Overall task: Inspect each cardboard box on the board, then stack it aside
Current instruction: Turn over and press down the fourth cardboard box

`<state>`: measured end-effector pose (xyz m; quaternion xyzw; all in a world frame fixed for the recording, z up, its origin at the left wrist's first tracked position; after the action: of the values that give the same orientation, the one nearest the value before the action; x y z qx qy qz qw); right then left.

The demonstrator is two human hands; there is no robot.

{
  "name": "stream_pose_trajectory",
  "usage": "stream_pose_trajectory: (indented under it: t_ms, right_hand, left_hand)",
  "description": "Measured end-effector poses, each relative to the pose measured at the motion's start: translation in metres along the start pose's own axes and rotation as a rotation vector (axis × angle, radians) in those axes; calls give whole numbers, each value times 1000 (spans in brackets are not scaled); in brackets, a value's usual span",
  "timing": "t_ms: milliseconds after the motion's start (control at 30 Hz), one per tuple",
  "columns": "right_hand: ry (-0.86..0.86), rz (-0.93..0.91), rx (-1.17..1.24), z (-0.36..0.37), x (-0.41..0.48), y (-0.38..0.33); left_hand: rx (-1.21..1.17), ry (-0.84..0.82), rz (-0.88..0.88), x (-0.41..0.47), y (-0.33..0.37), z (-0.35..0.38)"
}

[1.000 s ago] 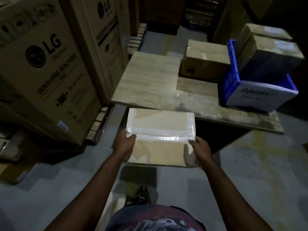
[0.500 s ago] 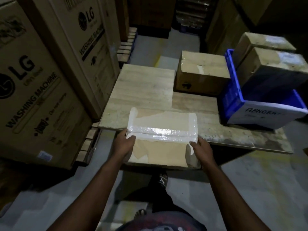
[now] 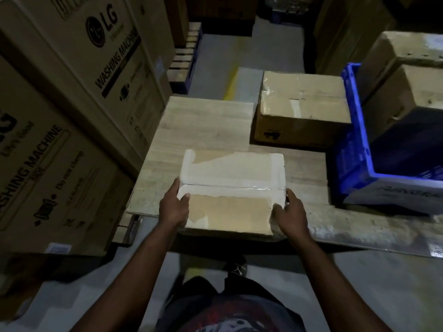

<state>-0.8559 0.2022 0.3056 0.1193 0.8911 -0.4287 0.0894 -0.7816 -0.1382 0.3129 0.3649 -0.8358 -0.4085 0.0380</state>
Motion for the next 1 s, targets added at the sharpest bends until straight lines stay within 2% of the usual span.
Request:
stream_pose_trajectory:
  t_ms: [167,367,500,600,767,1000]
  right_hand:
    - [-11,20,43,2,11,5]
    - [65,107,87,3,8,9]
    - [43,205,109,4,-5,21]
    - [9,167,132,6,-18,26]
    - [44,188,193,7,-32,29]
    - [98,180,199,0,-24,8]
  left_hand:
    - [27,15,10,16,5,5]
    - [52,10,-29,25,14,7]
    - [-32,-42,-91,22,-8,2]
    - [-123,-93,-150,16,-19,1]
    - [-70,-197,-187,10,-28,2]
    - [-159,-179,-187,15,-14,-9]
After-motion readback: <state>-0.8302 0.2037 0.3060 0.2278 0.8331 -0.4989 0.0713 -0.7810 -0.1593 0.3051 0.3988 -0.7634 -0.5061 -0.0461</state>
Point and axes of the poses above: each hand's wrist, its own x-axis towards the middle knuckle, its own z-axis out of the palm, y = z × x, the point moved 8 cm from there along x, towards the middle knuckle, and after that the axes turned 7 degrees about y, right-handed, at the moved point
